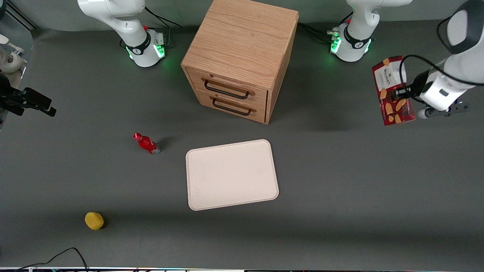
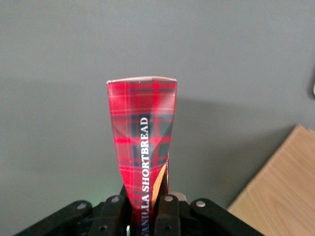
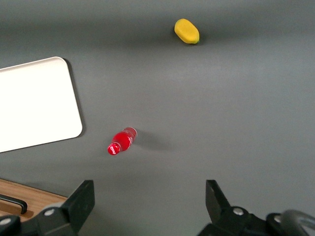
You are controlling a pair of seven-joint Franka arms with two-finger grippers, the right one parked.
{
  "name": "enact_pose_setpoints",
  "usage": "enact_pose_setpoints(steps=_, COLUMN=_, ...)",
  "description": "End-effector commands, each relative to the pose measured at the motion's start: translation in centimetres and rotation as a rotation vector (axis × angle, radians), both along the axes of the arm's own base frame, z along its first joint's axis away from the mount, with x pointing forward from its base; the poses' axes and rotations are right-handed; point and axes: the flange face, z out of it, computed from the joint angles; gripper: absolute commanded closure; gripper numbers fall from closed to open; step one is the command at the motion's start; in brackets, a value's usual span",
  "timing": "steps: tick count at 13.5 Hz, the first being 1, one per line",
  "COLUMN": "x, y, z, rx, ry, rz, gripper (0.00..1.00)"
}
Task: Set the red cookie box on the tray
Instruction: 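Lift the box upright with the left gripper and carry it over the tray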
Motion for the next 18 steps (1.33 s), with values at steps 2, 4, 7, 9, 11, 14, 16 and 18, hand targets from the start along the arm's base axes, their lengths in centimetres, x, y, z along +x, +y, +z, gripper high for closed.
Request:
enact_pose_setpoints(steps=2, x=0.6, y=-3.6, z=4.9, rx=0.014, ry=0.018, rz=0.000, gripper=0.78)
enact_pose_setpoints(steps=4, x=0.9, y=-7.1, z=4.9, rx=0.024, ry=0.007, rz=0.038, gripper=0.78)
enact_pose_setpoints(steps=7, x=2.7, y=-16.4, z=4.0, rx=0.031, ry=-0.021, rz=0.107, gripper=0.76)
enact_pose_setpoints(steps=9, x=4.0, y=-23.8, z=2.3, rx=-0.010, ry=-0.085, rz=0.190, gripper=0.76)
enact_pose_setpoints(steps=11, x=5.6, y=-31.1, z=-1.3, rx=-0.067, ry=-0.128, rz=0.309, gripper=0.77)
enact_pose_setpoints(steps=14, x=8.6, y=-38.8, z=-6.3, rx=-0.016, ry=-0.170, rz=0.502, gripper=0.77)
enact_pose_setpoints(steps=16, x=9.9, y=-43.1, z=-9.4, rx=0.013, ry=-0.216, rz=0.624, gripper=0.77)
enact_pose_setpoints(steps=18, x=10.8, y=-44.7, z=-11.9, rx=0.016, ry=-0.256, rz=0.654, gripper=0.77)
